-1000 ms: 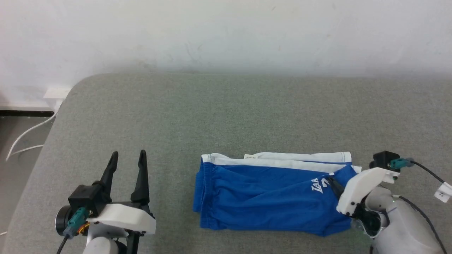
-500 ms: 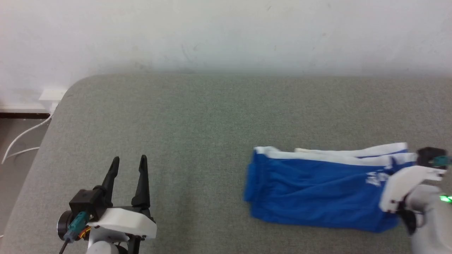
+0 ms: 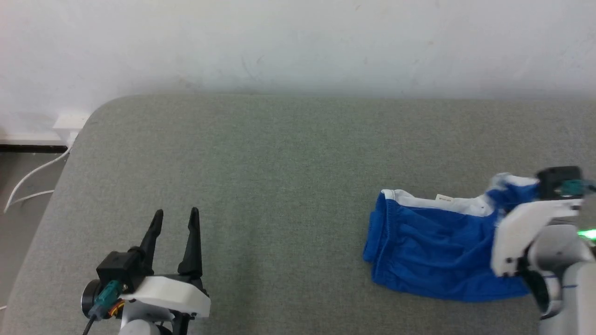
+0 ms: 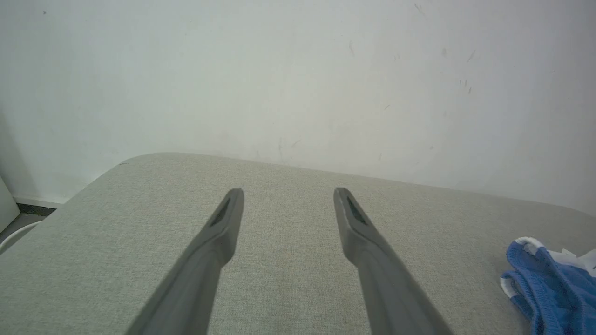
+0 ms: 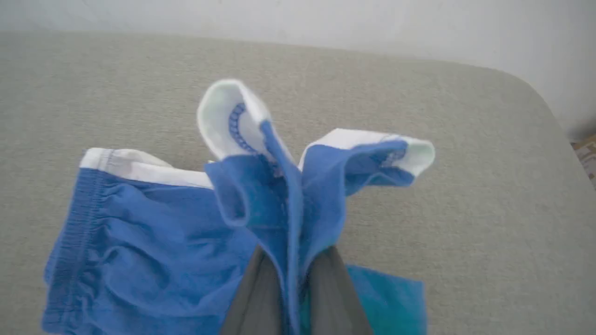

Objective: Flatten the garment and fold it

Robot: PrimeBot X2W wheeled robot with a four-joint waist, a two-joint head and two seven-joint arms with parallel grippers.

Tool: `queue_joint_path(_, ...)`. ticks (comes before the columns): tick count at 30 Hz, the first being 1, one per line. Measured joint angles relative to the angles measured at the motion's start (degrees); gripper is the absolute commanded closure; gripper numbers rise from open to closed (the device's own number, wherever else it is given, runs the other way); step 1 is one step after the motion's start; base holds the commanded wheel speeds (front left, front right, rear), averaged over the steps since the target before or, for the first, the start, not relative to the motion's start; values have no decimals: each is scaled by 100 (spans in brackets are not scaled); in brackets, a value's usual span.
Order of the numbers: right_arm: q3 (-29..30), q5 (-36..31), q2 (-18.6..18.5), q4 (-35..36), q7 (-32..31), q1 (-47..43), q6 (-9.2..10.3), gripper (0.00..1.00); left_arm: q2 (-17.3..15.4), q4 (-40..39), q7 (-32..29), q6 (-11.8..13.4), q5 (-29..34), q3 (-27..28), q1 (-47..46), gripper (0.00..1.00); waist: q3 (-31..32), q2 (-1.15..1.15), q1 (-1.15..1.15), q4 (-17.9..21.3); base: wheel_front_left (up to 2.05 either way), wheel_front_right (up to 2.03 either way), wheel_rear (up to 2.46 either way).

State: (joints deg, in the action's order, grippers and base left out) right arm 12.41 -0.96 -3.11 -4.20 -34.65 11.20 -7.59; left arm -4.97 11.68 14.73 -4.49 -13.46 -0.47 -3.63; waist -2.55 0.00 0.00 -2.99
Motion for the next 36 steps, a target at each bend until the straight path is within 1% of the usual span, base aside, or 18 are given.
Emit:
queue_joint_path(3, -792, 382, 5, 719, -413, -258, 0, 100, 23, 31, 0, -11, 44, 1, -2, 0, -1, 0, 0, -33, 0, 0, 0)
queue_joint_path(6, -1462, 593, 12, 1053, -672, -359, 0, 100, 56, 29, 0, -48, 55, 3, -8, 0, -22, 0, 0, -68, 0, 0, 0)
queue_joint_path(9, -1889, 654, 15, 1012, -808, -359, 0, 100, 88, 30, 0, -56, 57, -3, -34, 0, -65, 0, 0, -109, 0, 0, 0)
queue_joint_path(13, -2245, 760, 15, 620, -861, -316, 2, 100, 114, 30, 0, -91, 81, -11, -129, 0, -149, 0, 0, -190, 0, 0, 0)
queue_joint_path(14, -2297, 809, 15, 514, -851, -294, 3, 89, 118, 31, 0, -104, 91, -11, -141, 0, -171, 0, 0, -211, 0, 0, 0)
queue_joint_path(15, -2362, 809, 12, 423, -809, -263, 3, 69, 121, 31, 0, -109, 91, -9, -144, 0, -194, 0, 0, -233, 0, 0, 0)
queue_joint_path(16, -2405, 842, 13, 350, -759, -222, 3, 16, 123, 31, 0, -109, 92, -3, -144, 0, -219, 0, 0, -251, 0, 0, 0)
queue_joint_path(17, -2436, 906, 16, 296, -708, -180, 3, 0, 126, 31, 0, -109, 92, 5, -146, 0, -244, 0, 0, -267, 0, 0, 0)
queue_joint_path(23, -2609, 976, 20, 264, -162, 62, 3, 0, 141, 42, 0, -111, 98, 77, -149, 0, -340, 0, 0, -289, 0, 0, 0)
queue_joint_path(25, -2641, 1046, 21, 365, 140, 126, 3, 0, 148, 58, 0, -147, 99, 112, -153, 0, -339, 0, 0, -259, 0, 0, 0)
queue_joint_path(27, -2533, 1159, 31, 514, 570, 162, 3, 0, 155, 73, 0, -151, 115, 136, -155, 0, -327, 0, 0, -221, 0, 0, 0)
queue_joint_path(30, -2215, 1417, 29, 740, 1321, 166, 4, 0, 160, 80, 0, -152, 148, 154, -156, 0, -288, 0, 0, -168, 0, 0, 0)
queue_joint_path(32, -1898, 1618, 35, 856, 1841, 134, 3, 0, 167, 75, 0, -153, 149, 156, -156, 0, -258, 0, 0, -133, 0, 0, 0)
queue_joint_path(36, -1189, 1991, 25, 813, 2604, -187, 4, 0, 174, 59, 0, -153, 161, 176, -154, 0, -207, 0, 0, -51, 0, 0, 0)
